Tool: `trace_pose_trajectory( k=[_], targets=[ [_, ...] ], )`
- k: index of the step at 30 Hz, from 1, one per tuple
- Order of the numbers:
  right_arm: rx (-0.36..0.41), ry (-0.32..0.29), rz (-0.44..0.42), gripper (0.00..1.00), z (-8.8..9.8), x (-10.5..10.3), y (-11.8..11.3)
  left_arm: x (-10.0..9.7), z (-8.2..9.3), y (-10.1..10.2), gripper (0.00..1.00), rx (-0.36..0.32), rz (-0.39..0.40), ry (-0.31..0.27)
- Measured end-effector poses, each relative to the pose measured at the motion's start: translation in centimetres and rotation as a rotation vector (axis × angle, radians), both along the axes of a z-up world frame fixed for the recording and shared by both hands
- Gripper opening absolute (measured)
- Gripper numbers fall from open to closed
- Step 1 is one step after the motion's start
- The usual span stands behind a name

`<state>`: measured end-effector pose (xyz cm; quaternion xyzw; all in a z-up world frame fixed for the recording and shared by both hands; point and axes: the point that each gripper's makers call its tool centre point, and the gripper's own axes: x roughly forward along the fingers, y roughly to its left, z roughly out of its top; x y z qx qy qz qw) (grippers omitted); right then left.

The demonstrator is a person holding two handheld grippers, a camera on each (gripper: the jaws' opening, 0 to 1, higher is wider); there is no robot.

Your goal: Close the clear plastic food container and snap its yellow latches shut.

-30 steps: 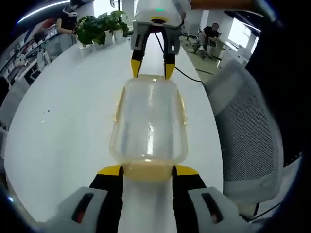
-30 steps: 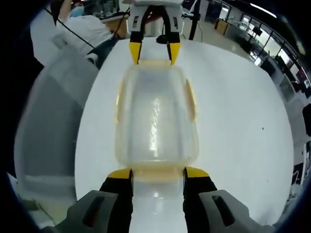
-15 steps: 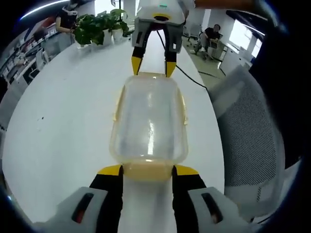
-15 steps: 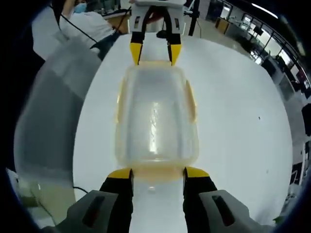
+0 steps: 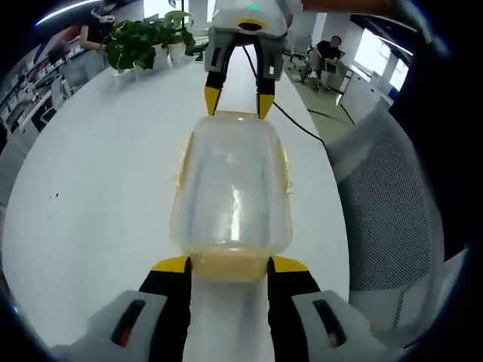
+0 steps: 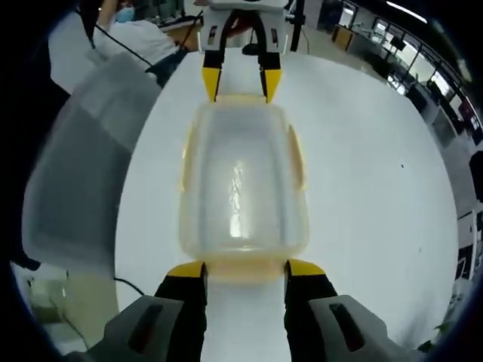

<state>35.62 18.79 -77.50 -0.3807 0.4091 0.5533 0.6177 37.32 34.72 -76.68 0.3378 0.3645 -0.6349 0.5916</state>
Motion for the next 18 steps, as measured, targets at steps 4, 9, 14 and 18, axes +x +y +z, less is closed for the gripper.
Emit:
trace_pose_trajectory(
  k=[4, 9, 14, 18],
  targets=[
    [0.002, 0.006, -0.002, 0.39, -0.2, -0.3, 0.1, -0.2, -0.3, 0.1, 0.39, 0.015, -0.006, 0.002],
    [0.009, 0.005, -0.007, 0.39, -0.5, -0.2, 0.1, -0.2, -0.3, 0.1, 0.39, 0.021, -0.003, -0.003],
    [0.006, -0.01, 0.001, 0.39, -0.7, -0.3, 0.2, -0.2, -0.9, 0.1, 0.39, 0.031, -0.002, -0.003],
    [0.003, -0.033, 0.001, 0.39, -0.8, -0.2, 0.2, -0.4, -1.4, 0.1, 0.38, 0.051, -0.013, -0.017]
  ],
)
